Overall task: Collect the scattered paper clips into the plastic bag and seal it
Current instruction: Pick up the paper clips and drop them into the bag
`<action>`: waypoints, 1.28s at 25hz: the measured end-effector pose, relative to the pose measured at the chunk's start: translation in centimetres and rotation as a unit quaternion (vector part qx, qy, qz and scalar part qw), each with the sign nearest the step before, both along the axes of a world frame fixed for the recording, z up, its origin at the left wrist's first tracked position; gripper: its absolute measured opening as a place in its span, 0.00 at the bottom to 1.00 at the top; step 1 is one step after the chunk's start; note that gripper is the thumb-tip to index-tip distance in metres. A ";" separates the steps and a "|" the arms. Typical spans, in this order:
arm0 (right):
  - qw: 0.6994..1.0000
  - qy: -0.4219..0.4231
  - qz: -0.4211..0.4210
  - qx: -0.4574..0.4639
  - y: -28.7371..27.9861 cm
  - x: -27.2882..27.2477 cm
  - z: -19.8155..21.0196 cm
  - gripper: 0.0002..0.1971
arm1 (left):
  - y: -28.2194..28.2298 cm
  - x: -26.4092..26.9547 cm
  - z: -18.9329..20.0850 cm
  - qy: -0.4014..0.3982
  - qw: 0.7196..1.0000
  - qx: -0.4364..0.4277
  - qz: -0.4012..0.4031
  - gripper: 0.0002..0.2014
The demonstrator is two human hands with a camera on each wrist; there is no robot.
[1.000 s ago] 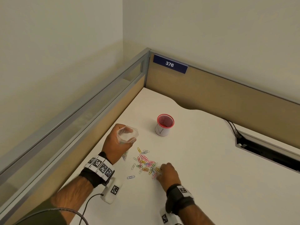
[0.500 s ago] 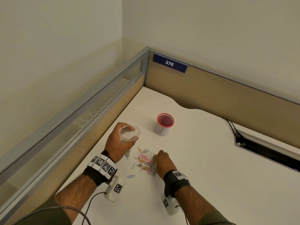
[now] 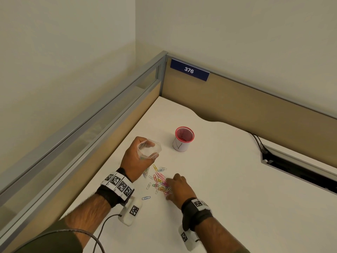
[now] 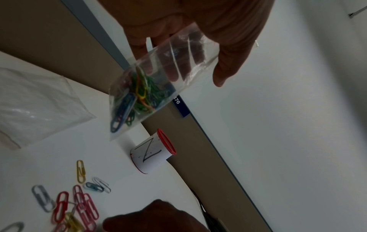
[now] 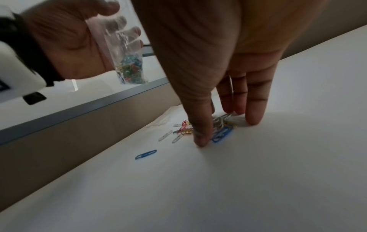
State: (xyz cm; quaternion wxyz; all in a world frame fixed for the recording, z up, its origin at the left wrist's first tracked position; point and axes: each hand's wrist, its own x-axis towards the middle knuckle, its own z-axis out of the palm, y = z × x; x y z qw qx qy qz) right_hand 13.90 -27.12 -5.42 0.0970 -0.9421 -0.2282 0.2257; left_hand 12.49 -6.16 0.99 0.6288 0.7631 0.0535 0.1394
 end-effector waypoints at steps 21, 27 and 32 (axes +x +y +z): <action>0.957 -0.022 -0.203 0.205 -2.1 3.1 4.0 0.04 | -1.1 0.4 0.8 0.014 1.000 0.019 -0.005 0.18; 0.894 -0.017 -0.220 0.390 -1.0 2.7 13.4 0.04 | -1.7 0.4 0.4 0.012 1.000 0.024 -0.015 0.19; 0.914 -0.065 -0.127 0.381 2.2 1.8 17.8 0.05 | -2.4 0.2 0.2 0.009 0.999 0.035 -0.035 0.20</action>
